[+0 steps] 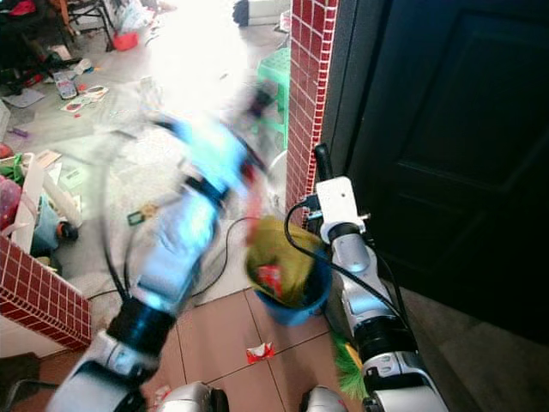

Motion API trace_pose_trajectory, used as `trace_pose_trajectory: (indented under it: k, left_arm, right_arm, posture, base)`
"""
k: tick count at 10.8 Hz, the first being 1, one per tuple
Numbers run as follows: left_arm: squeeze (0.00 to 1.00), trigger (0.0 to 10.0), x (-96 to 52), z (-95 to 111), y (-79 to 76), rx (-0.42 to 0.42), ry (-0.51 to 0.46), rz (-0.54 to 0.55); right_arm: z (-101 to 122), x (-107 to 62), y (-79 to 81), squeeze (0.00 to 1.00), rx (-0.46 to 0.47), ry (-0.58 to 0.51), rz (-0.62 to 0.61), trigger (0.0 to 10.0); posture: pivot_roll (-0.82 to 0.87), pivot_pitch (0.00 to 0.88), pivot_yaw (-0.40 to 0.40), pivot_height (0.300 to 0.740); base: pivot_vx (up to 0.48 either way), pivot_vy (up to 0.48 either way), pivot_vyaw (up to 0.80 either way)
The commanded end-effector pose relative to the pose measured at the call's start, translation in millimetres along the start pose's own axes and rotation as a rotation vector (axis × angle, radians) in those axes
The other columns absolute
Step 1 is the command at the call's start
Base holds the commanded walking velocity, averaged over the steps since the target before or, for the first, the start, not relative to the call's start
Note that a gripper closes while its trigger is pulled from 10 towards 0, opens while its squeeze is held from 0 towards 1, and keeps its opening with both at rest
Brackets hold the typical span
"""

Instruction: Sweep floor

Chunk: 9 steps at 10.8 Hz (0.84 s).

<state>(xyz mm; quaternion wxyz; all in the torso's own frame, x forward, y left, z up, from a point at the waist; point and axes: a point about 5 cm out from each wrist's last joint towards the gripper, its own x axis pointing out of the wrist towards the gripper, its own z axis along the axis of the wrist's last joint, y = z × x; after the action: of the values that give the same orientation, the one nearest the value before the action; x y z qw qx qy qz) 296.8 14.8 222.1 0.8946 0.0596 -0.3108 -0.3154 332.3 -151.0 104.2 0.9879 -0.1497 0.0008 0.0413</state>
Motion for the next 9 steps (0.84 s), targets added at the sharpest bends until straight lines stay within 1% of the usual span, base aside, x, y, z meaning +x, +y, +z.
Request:
trace_pose_trajectory:
  k: [1,2,3,4,5,7,8,9]
  left_arm:
    - [0.0,10.0,3.6,15.9,-1.2,0.044,-0.088,-0.063]
    - [0.0,10.0,2.5,19.4,-6.0,0.08,-0.112,-0.143]
    - [0.0,10.0,1.1,23.1,-13.0,0.092,-0.131,-0.241]
    - [0.0,10.0,0.2,29.8,-21.5,0.142,-0.173,-0.345]
    - [0.0,10.0,-0.2,35.7,-31.6,0.302,-0.225,-0.477]
    - [0.0,10.0,8.6,45.3,-32.4,0.297,-0.261,-0.427]
    - [0.0,10.0,13.8,46.1,-22.5,0.236,-0.242,-0.322]
    - [0.0,10.0,15.8,50.6,-14.4,0.235,-0.26,-0.244]
  right_arm:
    - [9.1,2.4,-1.4,0.0,-0.012,-0.041,0.0,10.0]
    - [9.3,3.0,-1.7,0.0,-0.011,-0.042,-0.002,10.0]
    - [9.6,3.2,-1.1,0.0,-0.01,-0.044,-0.003,10.0]
    - [9.0,2.8,-1.0,0.0,-0.01,-0.045,-0.004,10.0]
    - [8.4,2.4,-1.4,0.0,-0.012,-0.044,-0.003,10.0]
    - [10.4,4.3,-1.7,0.0,-0.021,-0.048,0.005,10.0]
    - [12.3,5.3,-1.7,0.0,-0.019,-0.051,0.006,10.0]
    - [12.4,5.2,-0.8,0.0,-0.019,-0.052,0.011,10.0]
  posture:
    - [-0.04,0.022,0.055,0.74]
    - [-0.04,0.023,0.06,0.74]
    - [-0.04,0.025,0.062,0.74]
    - [-0.04,0.026,0.058,0.74]
    - [-0.04,0.027,0.054,0.74]
    - [-0.05,0.03,0.047,0.74]
    - [-0.05,0.031,0.045,0.74]
    - [-0.04,0.033,0.042,0.74]
  base:
    - [0.0,0.0,0.0]
    - [0.0,0.0,0.0]
    - [0.0,0.0,0.0]
    - [0.0,0.0,0.0]
    - [0.0,0.0,0.0]
    - [0.0,0.0,0.0]
    - [0.0,0.0,0.0]
    - [0.0,0.0,0.0]
